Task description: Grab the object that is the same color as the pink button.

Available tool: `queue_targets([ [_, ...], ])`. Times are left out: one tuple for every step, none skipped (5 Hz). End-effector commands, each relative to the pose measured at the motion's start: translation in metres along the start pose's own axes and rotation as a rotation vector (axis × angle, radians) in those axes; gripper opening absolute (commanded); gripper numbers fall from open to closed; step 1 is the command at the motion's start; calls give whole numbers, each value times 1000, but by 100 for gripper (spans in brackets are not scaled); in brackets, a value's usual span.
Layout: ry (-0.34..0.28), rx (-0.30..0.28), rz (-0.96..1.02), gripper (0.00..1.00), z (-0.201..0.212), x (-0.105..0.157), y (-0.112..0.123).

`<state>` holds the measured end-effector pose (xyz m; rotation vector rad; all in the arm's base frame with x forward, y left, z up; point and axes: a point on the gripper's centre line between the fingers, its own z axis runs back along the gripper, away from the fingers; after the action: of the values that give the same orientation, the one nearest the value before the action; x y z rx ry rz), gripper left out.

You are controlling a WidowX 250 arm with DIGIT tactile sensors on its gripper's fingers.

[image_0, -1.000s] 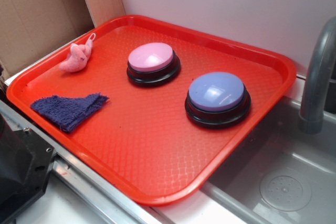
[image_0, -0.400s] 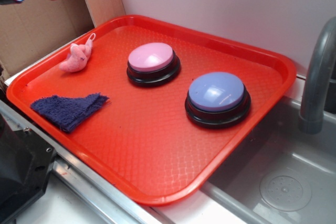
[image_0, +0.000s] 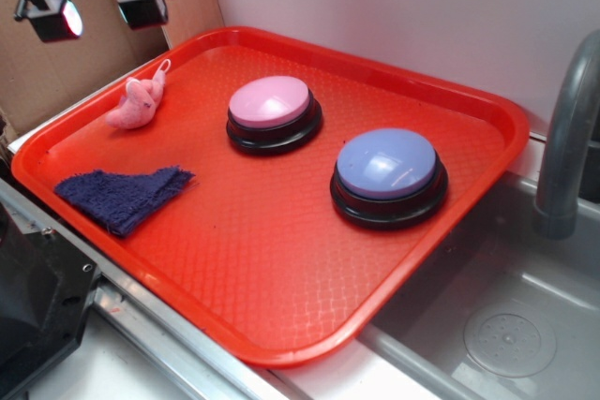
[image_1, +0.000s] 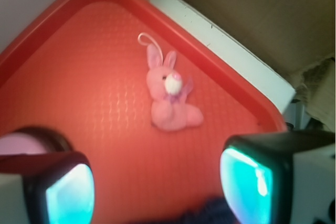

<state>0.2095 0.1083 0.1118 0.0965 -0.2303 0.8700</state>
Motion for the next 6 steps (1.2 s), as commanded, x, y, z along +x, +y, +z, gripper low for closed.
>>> queue_targets([
  [-68, 30, 99, 100, -54, 24, 20],
  [-33, 7, 112, 100, -73, 27, 27],
  [-17, -21, 116, 100, -85, 25, 27],
  [0, -11, 104, 100, -98, 22, 24],
  [1, -10, 95, 63, -102, 19, 20],
  [-3, -10, 69, 0, -96, 17, 18],
])
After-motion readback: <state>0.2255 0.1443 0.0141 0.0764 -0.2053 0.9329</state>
